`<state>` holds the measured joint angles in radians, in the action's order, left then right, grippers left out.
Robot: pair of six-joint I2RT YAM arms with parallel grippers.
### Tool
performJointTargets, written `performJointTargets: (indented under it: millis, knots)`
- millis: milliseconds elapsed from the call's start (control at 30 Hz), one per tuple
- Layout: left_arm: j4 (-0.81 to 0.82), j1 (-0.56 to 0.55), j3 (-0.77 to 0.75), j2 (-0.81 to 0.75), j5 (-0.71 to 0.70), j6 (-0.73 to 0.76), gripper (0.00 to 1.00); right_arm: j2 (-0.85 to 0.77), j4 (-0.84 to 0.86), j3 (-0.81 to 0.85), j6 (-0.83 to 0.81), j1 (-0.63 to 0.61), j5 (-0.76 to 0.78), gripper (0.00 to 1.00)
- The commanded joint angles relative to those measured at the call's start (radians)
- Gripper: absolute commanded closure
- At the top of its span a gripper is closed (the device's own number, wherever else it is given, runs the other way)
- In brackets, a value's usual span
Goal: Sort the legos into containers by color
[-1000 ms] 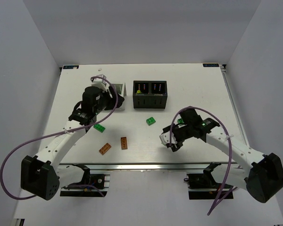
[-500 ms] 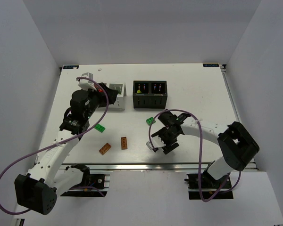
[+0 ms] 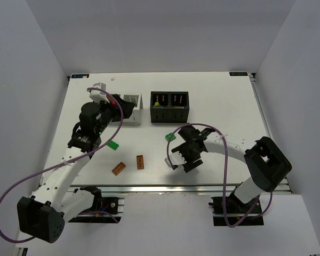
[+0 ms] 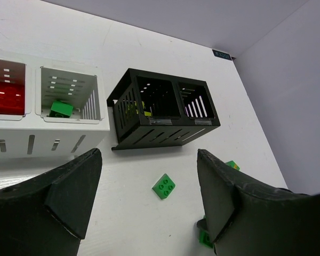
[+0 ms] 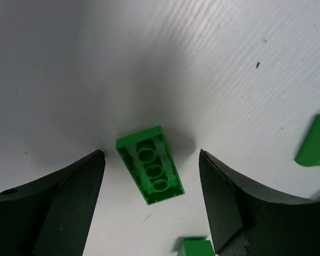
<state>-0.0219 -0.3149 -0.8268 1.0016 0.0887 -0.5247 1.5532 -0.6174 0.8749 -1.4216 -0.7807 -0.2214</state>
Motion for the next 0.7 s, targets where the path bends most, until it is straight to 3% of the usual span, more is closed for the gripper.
performJointTargets:
  millis: [0, 533, 633, 667]
  knots:
    - [0.014, 0.007, 0.008, 0.0, 0.02, -0.005, 0.18, 0.005, 0.042, -0.007, 0.004, 0.024, 0.028, 0.24]
    - [0.051, 0.007, 0.011, 0.009, 0.089, -0.011, 0.18, 0.093, -0.011, -0.019, -0.033, 0.083, -0.051, 0.36]
    - [0.054, 0.007, 0.009, 0.003, 0.098, -0.012, 0.18, 0.107, -0.022, -0.024, -0.027, 0.083, -0.065, 0.46]
    - [0.056, 0.005, 0.011, 0.002, 0.1, -0.012, 0.18, 0.11, -0.022, -0.022, -0.023, 0.083, -0.067, 0.55]
